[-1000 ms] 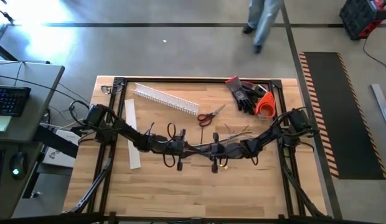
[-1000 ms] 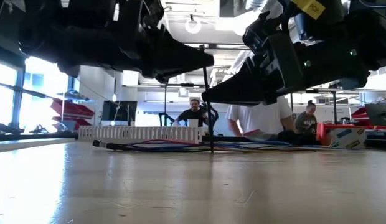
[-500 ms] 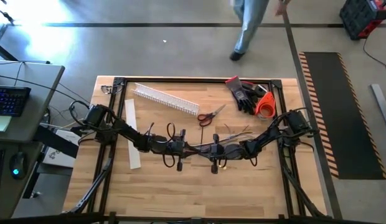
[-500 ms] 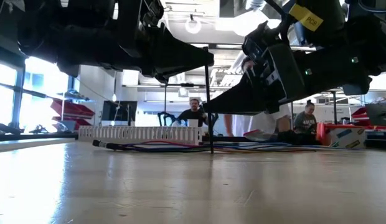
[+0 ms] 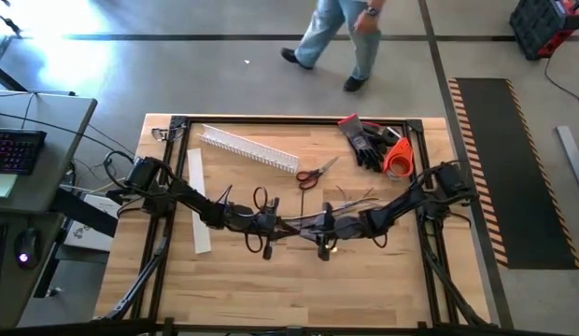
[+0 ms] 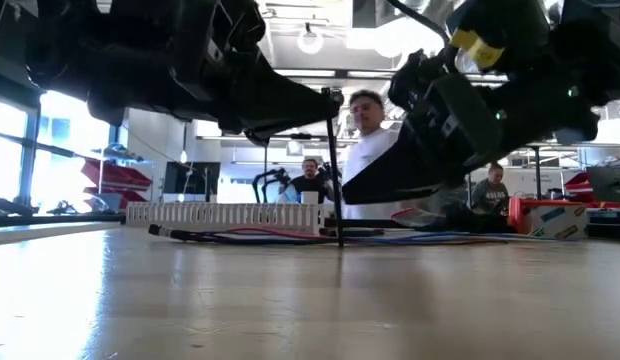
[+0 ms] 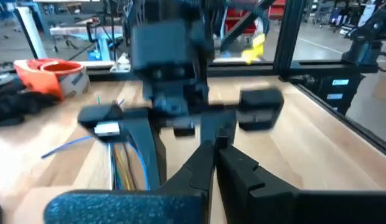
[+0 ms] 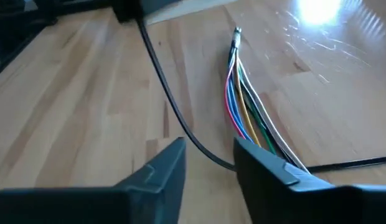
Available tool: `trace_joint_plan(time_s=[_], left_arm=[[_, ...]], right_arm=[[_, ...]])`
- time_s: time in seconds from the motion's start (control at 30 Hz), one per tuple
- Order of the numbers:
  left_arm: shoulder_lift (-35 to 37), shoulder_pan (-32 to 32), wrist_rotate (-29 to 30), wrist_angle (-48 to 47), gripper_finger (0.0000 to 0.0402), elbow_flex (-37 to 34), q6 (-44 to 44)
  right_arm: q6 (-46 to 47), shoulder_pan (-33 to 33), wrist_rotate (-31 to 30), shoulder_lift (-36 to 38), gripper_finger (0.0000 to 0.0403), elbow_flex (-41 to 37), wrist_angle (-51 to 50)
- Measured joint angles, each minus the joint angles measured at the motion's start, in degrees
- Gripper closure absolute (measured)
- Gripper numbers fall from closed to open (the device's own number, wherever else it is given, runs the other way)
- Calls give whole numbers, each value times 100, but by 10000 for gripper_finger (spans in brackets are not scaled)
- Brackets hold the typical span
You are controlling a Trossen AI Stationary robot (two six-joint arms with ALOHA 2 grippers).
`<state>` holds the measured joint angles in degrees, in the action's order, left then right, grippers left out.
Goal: Ziptie cables
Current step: Wrap the black zip tie on the cables
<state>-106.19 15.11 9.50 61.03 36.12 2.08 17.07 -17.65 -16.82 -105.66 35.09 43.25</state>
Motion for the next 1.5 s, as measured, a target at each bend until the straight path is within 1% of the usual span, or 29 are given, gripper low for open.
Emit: trace_joint_plan(time_s=[0.1,0.2,0.3,0.37,0.5,0.6,0.7,0.77,0.87,0.93,1.0,1.1,1.27,1.37,1.5], left_arm=[[0,-12,-197,-166,402,0,88],[0,-15,-349,-315,401,0,182],[0,-19,-352,-366,401,0,237],[0,-20,-354,-380,401,0,239],[0,-17,-357,-424,401,0,239],[0,-17,-357,-436,401,0,239],[0,-20,-359,-447,401,0,237],[0,-18,-359,-443,401,0,235],[0,-20,-359,-445,401,0,235],[0,-20,-359,-437,401,0,233],[0,-17,-360,-445,401,0,233],[0,-20,-357,-449,401,0,228],[0,-20,-357,-458,401,0,224],[0,-18,-357,-459,401,0,224],[0,-20,-357,-456,401,0,222]], right_arm=[[-2,-2,-101,477,252,0,-760],[-11,0,-563,954,250,0,-1400],[317,82,-1193,1238,249,0,-1744],[623,286,-1254,1256,249,0,-1791],[1130,791,-737,958,248,0,-1835],[1198,1142,-237,645,237,0,-1835],[1540,1478,126,364,210,0,-1789],[1596,1649,344,205,187,6,-1613],[1601,1815,511,-10,155,20,-1249],[1699,1922,622,-97,143,22,-1058],[1754,2009,728,-156,139,26,-965],[1742,2137,950,-241,143,21,-735],[1697,2290,1230,-388,166,17,-441],[1687,2333,1270,-464,185,20,-403],[1362,2342,1278,-539,222,17,-286]])
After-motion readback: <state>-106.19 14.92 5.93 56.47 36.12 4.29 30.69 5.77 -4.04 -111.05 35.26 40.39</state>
